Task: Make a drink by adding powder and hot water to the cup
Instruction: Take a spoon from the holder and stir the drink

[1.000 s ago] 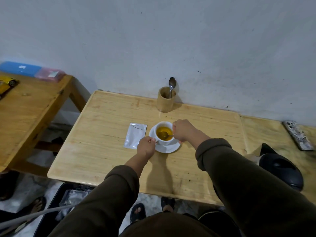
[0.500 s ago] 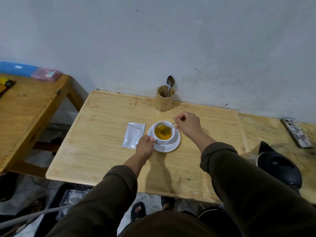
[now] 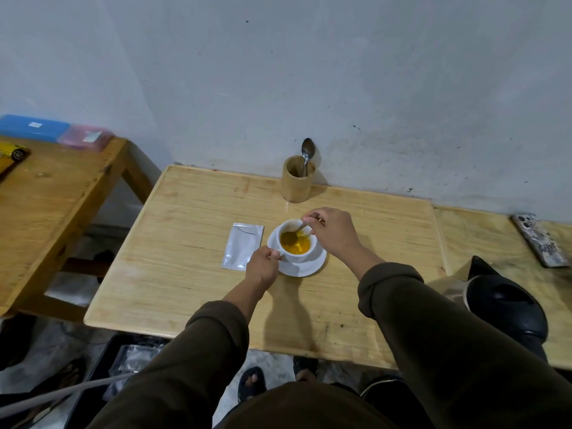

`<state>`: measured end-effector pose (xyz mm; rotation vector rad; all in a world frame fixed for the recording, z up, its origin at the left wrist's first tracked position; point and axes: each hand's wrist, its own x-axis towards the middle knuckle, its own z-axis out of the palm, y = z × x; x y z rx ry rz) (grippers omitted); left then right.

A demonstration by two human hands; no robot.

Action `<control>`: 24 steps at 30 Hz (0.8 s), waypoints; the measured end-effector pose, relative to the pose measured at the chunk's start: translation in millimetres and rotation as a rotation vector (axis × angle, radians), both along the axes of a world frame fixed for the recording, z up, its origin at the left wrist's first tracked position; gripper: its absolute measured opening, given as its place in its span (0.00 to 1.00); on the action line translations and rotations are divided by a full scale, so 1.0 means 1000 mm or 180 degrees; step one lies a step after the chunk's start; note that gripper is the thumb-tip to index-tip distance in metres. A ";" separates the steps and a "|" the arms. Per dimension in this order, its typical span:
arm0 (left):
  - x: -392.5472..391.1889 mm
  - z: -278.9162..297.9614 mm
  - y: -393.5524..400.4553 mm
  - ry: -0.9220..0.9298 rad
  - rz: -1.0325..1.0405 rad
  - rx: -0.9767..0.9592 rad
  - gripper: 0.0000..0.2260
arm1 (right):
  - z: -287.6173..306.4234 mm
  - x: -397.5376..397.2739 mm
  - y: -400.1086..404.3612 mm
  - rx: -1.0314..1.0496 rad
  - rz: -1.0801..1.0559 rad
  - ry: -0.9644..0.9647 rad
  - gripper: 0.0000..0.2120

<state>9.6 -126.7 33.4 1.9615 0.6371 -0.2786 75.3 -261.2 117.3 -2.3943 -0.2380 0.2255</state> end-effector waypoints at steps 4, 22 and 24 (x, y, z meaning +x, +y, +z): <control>0.000 0.003 0.001 0.0014 -0.0003 -0.0007 0.15 | 0.000 0.000 0.003 -0.0086 0.0112 0.0049 0.09; -0.005 0.015 -0.002 0.0231 0.0070 -0.0111 0.17 | 0.003 -0.002 0.000 -0.0488 0.0373 -0.0203 0.10; -0.006 0.017 -0.003 0.0240 0.0077 -0.0110 0.17 | 0.004 -0.001 -0.001 -0.0645 0.0304 -0.0309 0.11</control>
